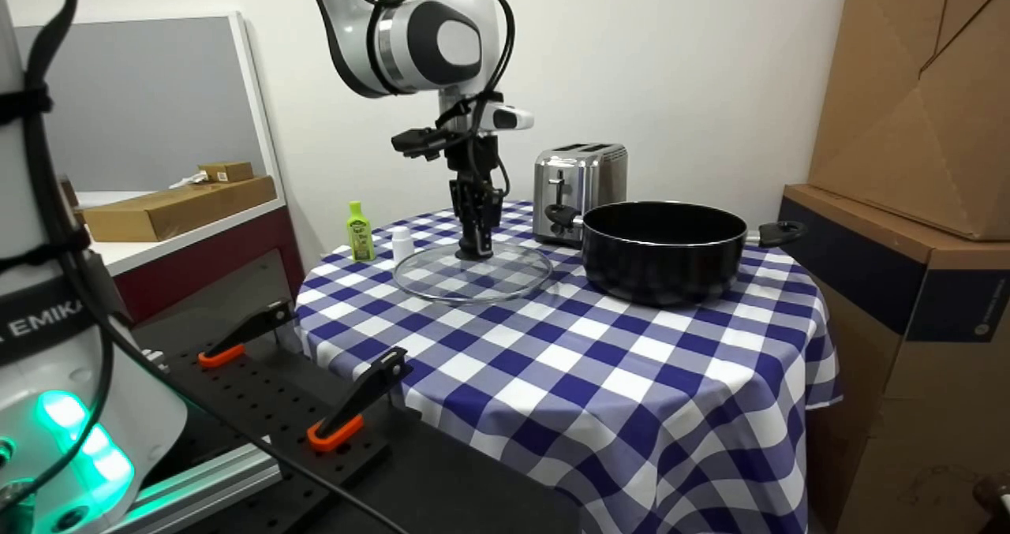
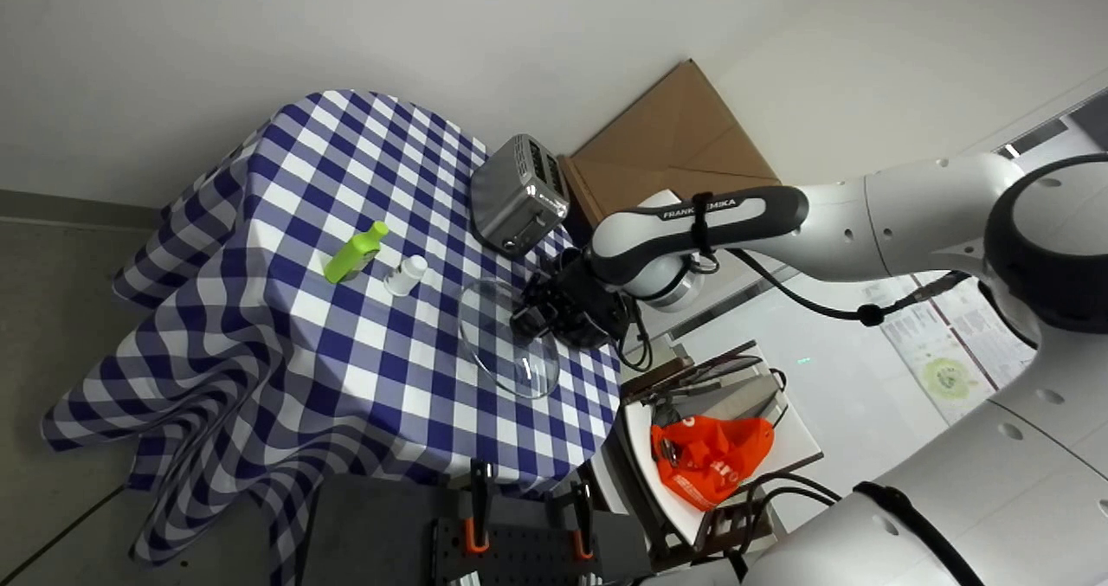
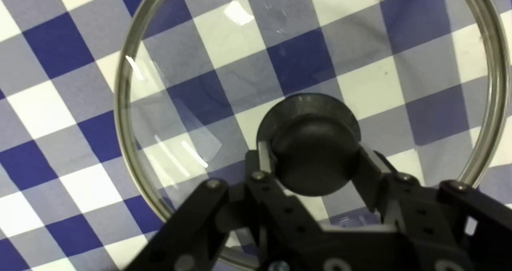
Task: Pick up the lid from the table and put it on the pot
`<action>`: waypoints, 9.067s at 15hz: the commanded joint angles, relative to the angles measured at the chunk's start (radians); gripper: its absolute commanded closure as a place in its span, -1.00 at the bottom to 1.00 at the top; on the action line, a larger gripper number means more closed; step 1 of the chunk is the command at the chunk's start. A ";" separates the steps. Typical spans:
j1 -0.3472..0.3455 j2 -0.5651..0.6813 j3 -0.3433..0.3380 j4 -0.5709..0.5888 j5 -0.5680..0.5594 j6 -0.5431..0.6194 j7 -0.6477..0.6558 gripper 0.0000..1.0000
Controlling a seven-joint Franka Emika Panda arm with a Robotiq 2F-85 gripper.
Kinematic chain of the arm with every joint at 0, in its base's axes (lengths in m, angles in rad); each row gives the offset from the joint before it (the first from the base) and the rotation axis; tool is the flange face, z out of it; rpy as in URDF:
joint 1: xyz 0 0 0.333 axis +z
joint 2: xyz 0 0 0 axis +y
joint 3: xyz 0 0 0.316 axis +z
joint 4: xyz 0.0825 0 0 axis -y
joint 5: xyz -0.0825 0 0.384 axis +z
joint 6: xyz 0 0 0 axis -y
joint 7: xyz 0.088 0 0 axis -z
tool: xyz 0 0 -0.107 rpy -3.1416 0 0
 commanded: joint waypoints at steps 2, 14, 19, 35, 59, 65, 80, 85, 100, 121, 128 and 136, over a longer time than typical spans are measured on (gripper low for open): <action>-0.036 -0.264 0.043 -0.039 0.079 -0.185 -0.113 0.50; -0.204 -0.304 -0.051 0.400 0.047 -0.506 -0.278 0.50; -0.264 -0.150 -0.099 0.577 0.065 -0.540 -0.346 0.50; -0.308 0.255 -0.077 0.895 0.054 -0.624 -0.385 0.50; -0.297 0.434 -0.071 1.026 0.030 -0.649 -0.369 0.50; -0.293 0.472 -0.069 1.073 0.028 -0.663 -0.367 0.50; -0.284 0.454 -0.075 1.011 0.012 -0.595 -0.363 -0.55; -0.287 0.439 -0.073 0.988 0.017 -0.579 -0.366 -1.00; -0.285 0.399 -0.070 0.906 0.015 -0.515 -0.380 0.50; -0.282 0.357 -0.067 0.822 0.019 -0.400 -0.380 0.50; -0.281 0.348 -0.065 0.802 0.018 -0.359 -0.385 0.50; -0.275 0.351 -0.071 0.790 0.010 -0.374 -0.380 -0.98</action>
